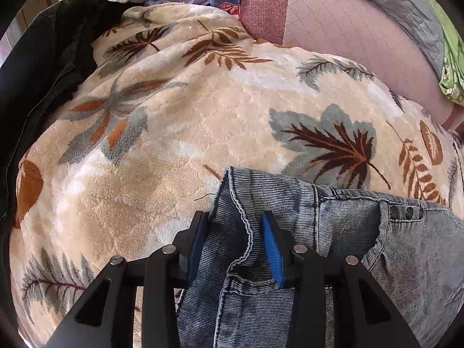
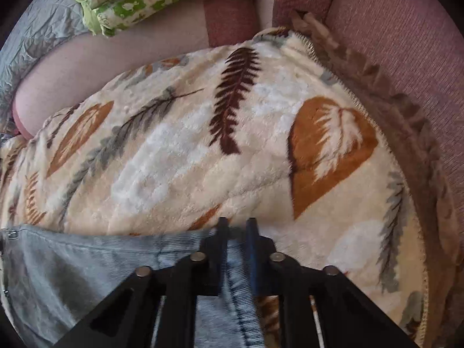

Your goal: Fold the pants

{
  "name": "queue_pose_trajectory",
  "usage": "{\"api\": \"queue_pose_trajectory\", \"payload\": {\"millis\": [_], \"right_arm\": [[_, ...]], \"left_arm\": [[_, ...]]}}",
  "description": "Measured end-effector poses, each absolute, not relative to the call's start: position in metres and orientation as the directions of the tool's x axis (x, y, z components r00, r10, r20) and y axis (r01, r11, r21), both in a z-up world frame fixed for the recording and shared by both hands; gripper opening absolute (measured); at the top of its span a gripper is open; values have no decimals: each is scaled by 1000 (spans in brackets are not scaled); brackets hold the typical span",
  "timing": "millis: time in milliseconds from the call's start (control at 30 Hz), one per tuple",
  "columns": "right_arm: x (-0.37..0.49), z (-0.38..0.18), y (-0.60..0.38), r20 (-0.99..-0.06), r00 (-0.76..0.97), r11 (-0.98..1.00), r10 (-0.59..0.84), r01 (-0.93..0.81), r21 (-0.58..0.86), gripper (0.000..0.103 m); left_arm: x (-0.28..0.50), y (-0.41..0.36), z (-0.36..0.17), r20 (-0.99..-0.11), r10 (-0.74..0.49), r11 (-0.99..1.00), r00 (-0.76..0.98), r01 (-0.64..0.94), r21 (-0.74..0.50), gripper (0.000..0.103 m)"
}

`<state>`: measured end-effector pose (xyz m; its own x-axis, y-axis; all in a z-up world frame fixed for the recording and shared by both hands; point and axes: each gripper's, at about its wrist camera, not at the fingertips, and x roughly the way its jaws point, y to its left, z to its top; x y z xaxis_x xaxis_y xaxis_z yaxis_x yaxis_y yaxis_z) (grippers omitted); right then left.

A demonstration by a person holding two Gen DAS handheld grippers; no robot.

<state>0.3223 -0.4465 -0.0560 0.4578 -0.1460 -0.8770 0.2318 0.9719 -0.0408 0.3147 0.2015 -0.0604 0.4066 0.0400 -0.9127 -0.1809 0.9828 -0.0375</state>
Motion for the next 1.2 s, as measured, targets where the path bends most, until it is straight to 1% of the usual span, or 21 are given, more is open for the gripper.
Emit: {"api": "queue_pose_trajectory", "payload": {"millis": [33, 100, 133, 167, 200, 233, 333, 400, 433, 500, 533, 567, 667, 800, 833, 867, 900, 1067, 1133, 1200], "right_arm": [[320, -55, -449, -865, 475, 969, -163, 242, -50, 6], [311, -50, -457, -839, 534, 972, -108, 235, 24, 10], [306, -49, -461, -837, 543, 969, -71, 238, 72, 30], [302, -49, -465, -842, 539, 964, -31, 239, 118, 66], [298, -49, -467, -842, 540, 959, 10, 234, 161, 80], [297, -47, -465, -837, 546, 958, 34, 221, 183, 85], [298, -50, -460, -855, 515, 963, 64, 193, 188, 85], [305, -61, -454, -886, 459, 968, 69, 182, 170, 84], [307, -66, -450, -895, 441, 972, 64, 175, 156, 81], [312, -74, -445, -902, 424, 972, 81, 167, 166, 59], [313, -77, -443, -905, 418, 973, 73, 170, 157, 41], [314, -79, -439, -909, 414, 978, 50, 165, 129, 39], [315, -80, -438, -912, 408, 981, 39, 157, 112, 38], [316, -81, -440, -912, 409, 980, 44, 161, 119, 39], [316, -82, -441, -911, 409, 979, 45, 163, 122, 40], [317, -81, -441, -912, 409, 979, 44, 162, 120, 40], [317, -81, -441, -912, 408, 980, 41, 160, 116, 40], [320, -82, -439, -915, 401, 982, 35, 156, 106, 40], [322, -84, -439, -916, 398, 981, 41, 159, 113, 40], [324, -85, -441, -915, 401, 977, 47, 171, 125, 41]], "left_arm": [[315, 202, -60, -912, 38, 983, 409, -180, -40, 43], [313, 204, -58, -905, 32, 982, 425, -180, -50, 43], [312, 208, -55, -899, 34, 980, 436, -190, -56, 43], [310, 212, -52, -894, 28, 976, 448, -205, -72, 45], [309, 217, -49, -889, 15, 972, 458, -215, -94, 47], [308, 220, -47, -885, 5, 969, 465, -220, -110, 50], [313, 223, -50, -890, 12, 970, 455, -221, -100, 51], [314, 221, -50, -885, 4, 967, 466, -227, -116, 51], [314, 220, -48, -878, -7, 965, 478, -226, -131, 51], [314, 218, -43, -863, -19, 963, 505, -223, -152, 50], [314, 217, -40, -858, -18, 962, 514, -225, -155, 50], [314, 218, -36, -854, -25, 960, 520, -225, -165, 49], [317, 227, -27, -841, -28, 952, 540, -241, -187, 49], [323, 229, -38, -865, -35, 954, 500, -242, -178, 49], [323, 225, -40, -864, -40, 957, 501, -230, -178, 45], [324, 221, -41, -863, -47, 960, 502, -217, -179, 34], [325, 217, -42, -864, -52, 962, 501, -208, -178, 31], [335, 203, -48, -874, -61, 964, 482, -197, -176, 29], [340, 203, -57, -896, -53, 963, 440, -214, -162, 29], [343, 205, -65, -907, -48, 960, 418, -231, -158, 24]]}}
